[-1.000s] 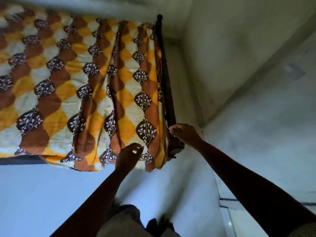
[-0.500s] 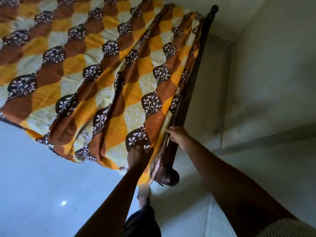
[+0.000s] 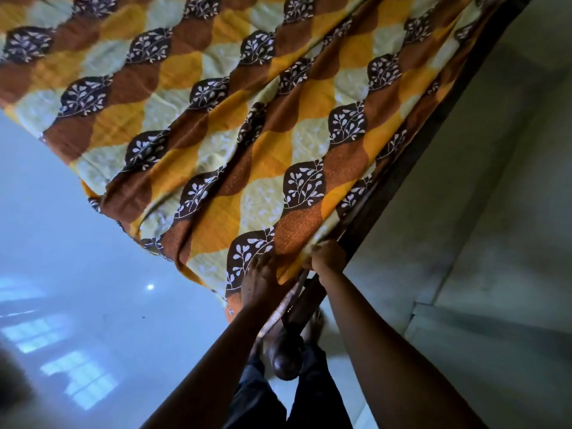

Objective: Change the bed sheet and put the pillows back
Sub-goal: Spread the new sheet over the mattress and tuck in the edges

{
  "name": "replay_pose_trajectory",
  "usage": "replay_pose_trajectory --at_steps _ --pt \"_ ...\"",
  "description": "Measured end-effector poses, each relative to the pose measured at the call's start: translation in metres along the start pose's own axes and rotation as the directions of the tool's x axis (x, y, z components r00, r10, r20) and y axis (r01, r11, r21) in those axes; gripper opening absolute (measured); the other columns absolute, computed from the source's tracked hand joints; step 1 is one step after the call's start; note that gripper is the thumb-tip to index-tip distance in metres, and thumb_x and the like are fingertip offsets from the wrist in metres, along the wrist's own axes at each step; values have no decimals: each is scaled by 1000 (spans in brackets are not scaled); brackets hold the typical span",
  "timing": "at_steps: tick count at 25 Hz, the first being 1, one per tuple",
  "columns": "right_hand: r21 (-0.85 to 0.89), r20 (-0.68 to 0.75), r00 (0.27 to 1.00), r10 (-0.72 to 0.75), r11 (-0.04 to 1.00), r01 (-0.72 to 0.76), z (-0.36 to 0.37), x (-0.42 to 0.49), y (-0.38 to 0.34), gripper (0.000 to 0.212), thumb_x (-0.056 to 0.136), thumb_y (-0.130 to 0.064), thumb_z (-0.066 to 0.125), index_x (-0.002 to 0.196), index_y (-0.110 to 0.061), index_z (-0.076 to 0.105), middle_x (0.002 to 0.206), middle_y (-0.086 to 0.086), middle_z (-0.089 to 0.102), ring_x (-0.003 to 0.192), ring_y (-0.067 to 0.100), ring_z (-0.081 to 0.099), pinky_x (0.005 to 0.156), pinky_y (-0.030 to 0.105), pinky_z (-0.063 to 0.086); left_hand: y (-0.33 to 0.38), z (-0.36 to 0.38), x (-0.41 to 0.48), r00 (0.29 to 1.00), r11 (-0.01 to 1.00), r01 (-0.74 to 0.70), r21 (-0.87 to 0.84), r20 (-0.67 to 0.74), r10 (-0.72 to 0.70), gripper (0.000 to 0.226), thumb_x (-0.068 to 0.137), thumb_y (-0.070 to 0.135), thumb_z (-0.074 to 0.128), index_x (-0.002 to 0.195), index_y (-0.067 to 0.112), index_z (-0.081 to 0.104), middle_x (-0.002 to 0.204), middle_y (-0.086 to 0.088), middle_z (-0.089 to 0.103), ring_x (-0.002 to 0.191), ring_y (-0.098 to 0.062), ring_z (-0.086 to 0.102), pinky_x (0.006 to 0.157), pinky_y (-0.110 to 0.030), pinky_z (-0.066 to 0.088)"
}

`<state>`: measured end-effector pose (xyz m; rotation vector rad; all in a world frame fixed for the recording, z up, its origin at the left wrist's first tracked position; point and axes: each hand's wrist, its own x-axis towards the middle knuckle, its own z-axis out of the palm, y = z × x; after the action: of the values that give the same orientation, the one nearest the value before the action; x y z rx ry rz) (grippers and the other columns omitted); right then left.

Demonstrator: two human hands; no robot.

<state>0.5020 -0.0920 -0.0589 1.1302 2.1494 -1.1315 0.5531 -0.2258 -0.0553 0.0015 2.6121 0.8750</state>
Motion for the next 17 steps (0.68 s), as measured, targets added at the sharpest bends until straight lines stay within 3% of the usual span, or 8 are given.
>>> replay_pose_trajectory --at_steps 2,4,5,7,9,11,14,17 --pt "318 118 992 32 945 -69 -18 -4 -5 13 94 -6 48 100 0 58 75 11 59 65 22 60 61 26 56 17 1 -1 998 999 25 21 -60 -23 49 73 45 67 115 18 65 119 -7 63 110 -30 55 83 -36 46" --pt "480 190 982 20 870 -111 -34 -8 -4 9 93 -5 52 97 2 55 68 7 55 56 14 54 48 16 52 27 4 4 990 994 109 -6 -90 -109 40 78 45 55 99 16 72 104 -11 69 92 -29 62 69 -36 48" --pt "466 187 982 -37 883 -55 -41 -9 0 13 92 -6 54 100 4 56 72 8 58 57 13 56 48 16 52 30 6 6 983 985 166 -37 -77 -168 40 79 43 48 92 14 73 95 -12 71 82 -29 65 64 -36 48" --pt "142 74 933 -353 930 340 -57 -7 10 28 87 -8 63 112 2 56 98 7 63 73 13 59 63 18 52 35 13 4 968 964 235 -128 -62 -244 33 79 35 49 86 12 72 80 -13 71 69 -29 66 57 -39 49" --pt "-251 236 649 -723 599 760 -74 7 16 53 78 -10 72 127 -10 49 125 2 50 100 13 56 81 20 48 39 19 -3 961 946 210 -247 -128 -247 23 78 29 54 82 15 72 70 -8 71 60 -22 65 52 -36 50" --pt "-400 520 449 -727 257 880 -84 29 5 58 79 -10 68 133 -19 47 139 1 43 123 19 47 95 31 45 49 16 -11 947 918 124 -378 -230 -223 15 76 21 60 73 12 72 62 -2 68 54 -3 56 50 -21 44" --pt "-538 574 505 -645 168 826 -97 62 -28 33 91 -14 47 122 -16 58 127 7 56 116 26 53 89 31 44 61 5 -15 935 913 50 -405 -304 -186 11 78 15 65 73 9 73 59 -4 66 60 7 53 49 -16 36" --pt "-522 627 287 -725 -118 845 -125 78 -68 17 85 -7 57 101 -8 65 92 14 66 84 32 64 65 32 48 73 6 -14 939 943 27 -331 -314 -137 31 78 38 52 70 11 64 57 -10 60 51 -10 50 52 -31 39"
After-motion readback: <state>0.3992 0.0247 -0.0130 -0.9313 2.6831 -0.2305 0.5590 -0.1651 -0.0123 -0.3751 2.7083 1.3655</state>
